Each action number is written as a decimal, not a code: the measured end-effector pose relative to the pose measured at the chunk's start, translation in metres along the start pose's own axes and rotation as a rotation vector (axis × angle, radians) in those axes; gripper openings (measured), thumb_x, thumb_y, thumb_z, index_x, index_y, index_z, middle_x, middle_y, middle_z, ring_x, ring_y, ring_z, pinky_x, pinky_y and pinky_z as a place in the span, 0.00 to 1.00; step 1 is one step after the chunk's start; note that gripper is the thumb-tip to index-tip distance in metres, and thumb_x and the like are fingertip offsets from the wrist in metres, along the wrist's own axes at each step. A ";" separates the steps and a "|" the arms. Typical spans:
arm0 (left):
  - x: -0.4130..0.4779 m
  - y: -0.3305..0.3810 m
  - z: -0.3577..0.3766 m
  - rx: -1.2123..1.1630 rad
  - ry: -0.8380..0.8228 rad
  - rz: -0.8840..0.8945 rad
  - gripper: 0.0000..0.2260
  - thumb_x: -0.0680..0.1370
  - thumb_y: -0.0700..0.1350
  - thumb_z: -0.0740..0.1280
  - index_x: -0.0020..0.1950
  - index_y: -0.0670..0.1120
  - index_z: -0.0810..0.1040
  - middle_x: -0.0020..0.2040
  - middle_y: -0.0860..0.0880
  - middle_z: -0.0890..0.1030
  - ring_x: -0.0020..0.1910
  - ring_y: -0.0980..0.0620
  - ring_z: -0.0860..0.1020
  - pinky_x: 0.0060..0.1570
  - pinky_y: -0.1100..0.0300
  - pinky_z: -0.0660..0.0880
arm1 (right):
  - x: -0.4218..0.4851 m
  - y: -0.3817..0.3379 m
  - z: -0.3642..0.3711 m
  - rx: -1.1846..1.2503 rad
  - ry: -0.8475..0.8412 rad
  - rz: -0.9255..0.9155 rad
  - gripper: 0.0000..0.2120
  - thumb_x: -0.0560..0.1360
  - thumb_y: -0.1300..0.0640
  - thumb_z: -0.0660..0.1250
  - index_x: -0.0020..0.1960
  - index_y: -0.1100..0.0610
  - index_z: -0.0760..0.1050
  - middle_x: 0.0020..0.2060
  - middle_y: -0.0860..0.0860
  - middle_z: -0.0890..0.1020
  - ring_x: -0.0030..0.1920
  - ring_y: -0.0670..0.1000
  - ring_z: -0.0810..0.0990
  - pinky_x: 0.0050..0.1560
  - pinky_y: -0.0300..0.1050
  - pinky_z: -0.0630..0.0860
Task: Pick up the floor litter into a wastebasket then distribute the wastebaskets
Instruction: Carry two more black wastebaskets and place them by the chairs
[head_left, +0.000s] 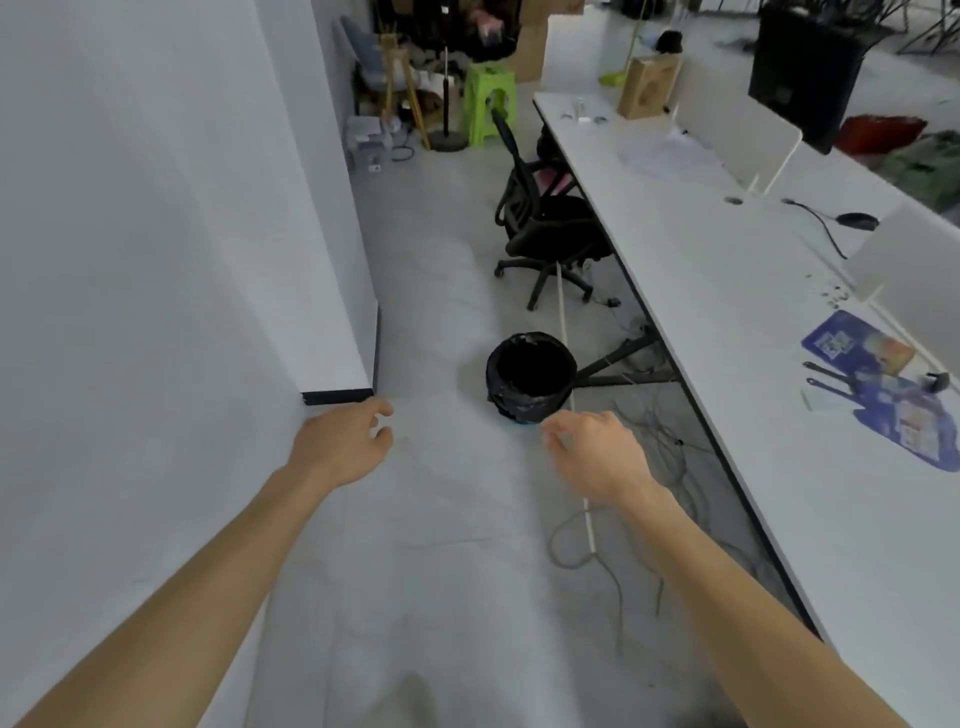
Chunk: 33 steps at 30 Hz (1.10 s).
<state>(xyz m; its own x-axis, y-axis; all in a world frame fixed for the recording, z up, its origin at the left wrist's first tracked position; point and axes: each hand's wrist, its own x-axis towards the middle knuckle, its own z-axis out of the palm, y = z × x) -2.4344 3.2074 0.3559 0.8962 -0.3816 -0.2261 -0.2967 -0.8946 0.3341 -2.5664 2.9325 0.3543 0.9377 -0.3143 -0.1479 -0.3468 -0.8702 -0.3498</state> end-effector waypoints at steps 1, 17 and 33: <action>0.019 -0.001 -0.003 0.002 0.000 -0.008 0.17 0.81 0.52 0.59 0.70 0.55 0.71 0.65 0.54 0.77 0.61 0.51 0.76 0.56 0.58 0.71 | 0.024 -0.002 -0.002 0.000 -0.005 -0.018 0.15 0.80 0.49 0.59 0.63 0.47 0.78 0.56 0.50 0.83 0.61 0.59 0.76 0.58 0.55 0.76; 0.449 -0.018 -0.106 0.048 -0.091 0.059 0.17 0.80 0.52 0.57 0.70 0.54 0.70 0.63 0.52 0.79 0.61 0.48 0.76 0.62 0.53 0.70 | 0.454 -0.066 -0.037 0.035 -0.039 0.042 0.11 0.80 0.50 0.59 0.53 0.48 0.80 0.44 0.48 0.85 0.49 0.58 0.80 0.54 0.54 0.78; 0.889 0.009 -0.187 0.060 -0.152 -0.057 0.18 0.80 0.53 0.58 0.71 0.55 0.69 0.65 0.50 0.78 0.62 0.47 0.76 0.60 0.53 0.73 | 0.914 -0.058 -0.105 0.081 -0.077 0.012 0.14 0.80 0.47 0.59 0.61 0.45 0.79 0.53 0.51 0.84 0.60 0.60 0.78 0.60 0.57 0.76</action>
<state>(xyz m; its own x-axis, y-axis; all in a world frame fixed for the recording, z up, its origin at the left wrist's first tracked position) -1.5788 2.9033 0.3294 0.8531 -0.3570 -0.3805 -0.2703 -0.9262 0.2629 -1.6868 2.6559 0.3363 0.9304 -0.2920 -0.2217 -0.3614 -0.8323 -0.4204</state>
